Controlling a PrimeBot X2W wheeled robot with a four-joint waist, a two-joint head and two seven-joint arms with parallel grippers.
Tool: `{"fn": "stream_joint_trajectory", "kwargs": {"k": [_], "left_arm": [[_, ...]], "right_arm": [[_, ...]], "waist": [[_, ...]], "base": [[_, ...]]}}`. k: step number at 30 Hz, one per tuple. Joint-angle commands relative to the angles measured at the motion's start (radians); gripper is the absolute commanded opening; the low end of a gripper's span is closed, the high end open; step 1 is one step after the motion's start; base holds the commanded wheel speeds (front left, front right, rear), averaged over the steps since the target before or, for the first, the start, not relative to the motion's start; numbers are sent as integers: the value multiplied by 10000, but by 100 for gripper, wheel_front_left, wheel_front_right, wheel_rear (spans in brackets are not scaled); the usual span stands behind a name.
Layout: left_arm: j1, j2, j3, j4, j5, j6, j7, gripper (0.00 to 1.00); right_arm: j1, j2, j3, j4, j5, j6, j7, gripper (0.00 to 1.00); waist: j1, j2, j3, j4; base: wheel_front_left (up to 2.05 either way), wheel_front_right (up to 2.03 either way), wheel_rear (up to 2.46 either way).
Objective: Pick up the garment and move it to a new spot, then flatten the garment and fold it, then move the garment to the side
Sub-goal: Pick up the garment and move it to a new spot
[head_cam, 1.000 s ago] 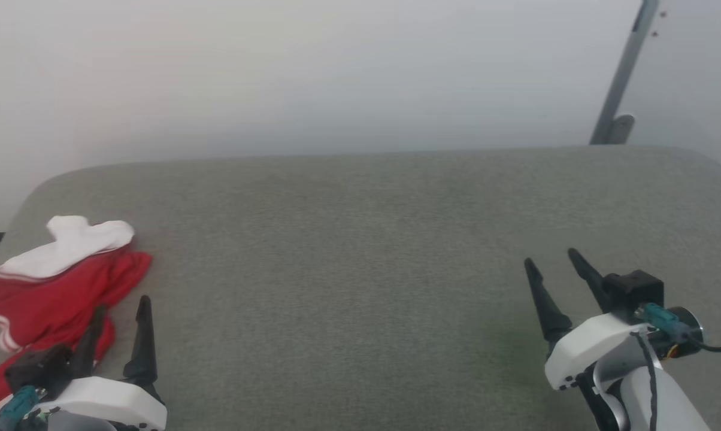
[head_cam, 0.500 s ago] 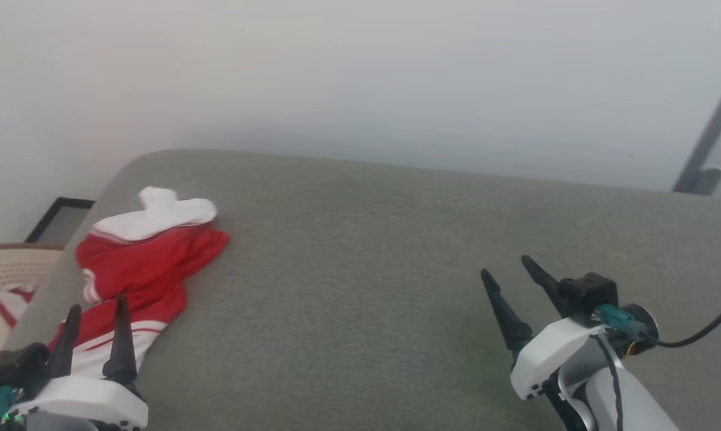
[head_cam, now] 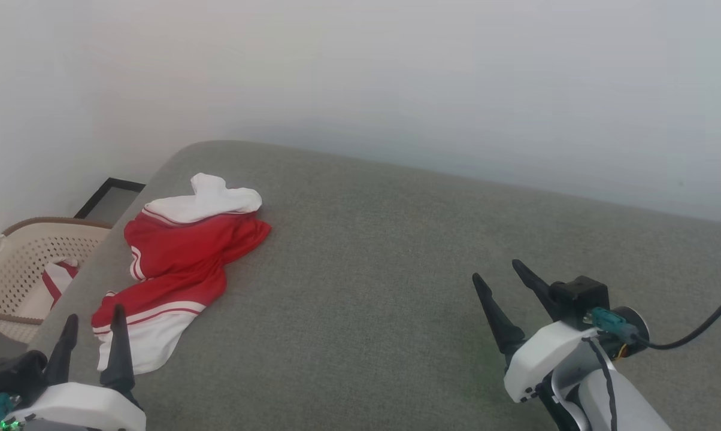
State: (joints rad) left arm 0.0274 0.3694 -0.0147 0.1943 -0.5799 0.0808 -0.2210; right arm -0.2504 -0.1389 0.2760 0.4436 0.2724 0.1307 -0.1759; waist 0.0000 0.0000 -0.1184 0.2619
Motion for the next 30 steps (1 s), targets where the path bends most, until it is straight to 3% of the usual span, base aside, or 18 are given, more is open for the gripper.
{"fn": "stream_joint_trajectory", "kwargs": {"k": [1, 10, 16, 25, 30], "left_arm": [[-82, 26, -30, -67, -139, 13, 102, 100], [-1194, 252, -37, 424, -494, -272, 712, 100], [-2825, 479, -146, 1395, -700, -676, 1080, 100], [-5820, 381, -465, 4360, -987, -1114, 1866, 100], [-7060, 319, -632, 6205, -1102, -1057, 2618, 100]], "right_arm": [[-100, -73, -21, 16, 70, 3, -54, 100], [-229, -314, -233, -218, 18, 3, 86, 100], [-627, -654, -474, -765, -117, 3, 377, 100], [-1205, -1215, -764, -2015, -475, 3, 1019, 100], [-1319, -1448, -860, -2562, -533, 1, 1304, 100]], "waist": [[0, 0, 79, 13], [0, 0, 587, -51], [0, 0, 1706, -213], [0, 0, 3663, -563], [0, 0, 4283, -685]], "base": [[0, 0, 0], [0, 0, 0], [0, 0, 0], [0, 0, 0], [0, 0, 0]]}}
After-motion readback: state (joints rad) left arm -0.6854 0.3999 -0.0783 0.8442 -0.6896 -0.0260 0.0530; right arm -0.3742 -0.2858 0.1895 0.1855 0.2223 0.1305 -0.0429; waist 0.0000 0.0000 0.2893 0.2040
